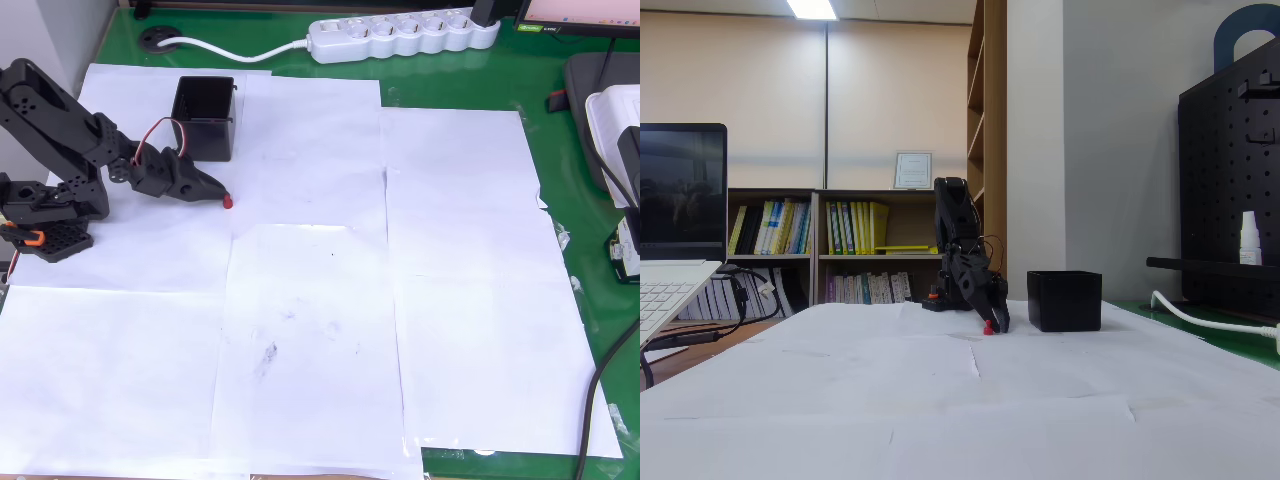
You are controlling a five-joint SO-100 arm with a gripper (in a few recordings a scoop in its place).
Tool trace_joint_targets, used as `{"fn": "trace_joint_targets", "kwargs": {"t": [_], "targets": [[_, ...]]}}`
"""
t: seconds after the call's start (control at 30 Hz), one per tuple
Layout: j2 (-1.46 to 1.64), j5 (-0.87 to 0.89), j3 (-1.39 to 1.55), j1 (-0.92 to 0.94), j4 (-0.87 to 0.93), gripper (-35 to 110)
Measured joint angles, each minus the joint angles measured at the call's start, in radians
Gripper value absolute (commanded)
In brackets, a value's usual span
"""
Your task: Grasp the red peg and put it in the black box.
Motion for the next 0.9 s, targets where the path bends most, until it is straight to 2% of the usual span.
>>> {"fn": "trace_joint_targets", "kwargs": {"t": [0.27,0.43,0.63,0.77,0.9], "targets": [[0.015,-0.020,0.000,-0.012,-0.020,0],[0.018,0.153,0.000,-0.064,-0.038,0],[-0.169,0.376,0.002,-0.080,0.189,0],[-0.341,0.411,-0.002,-0.061,0.400,0],[-0.403,0.408,-0.005,-0.008,0.460,0]]}}
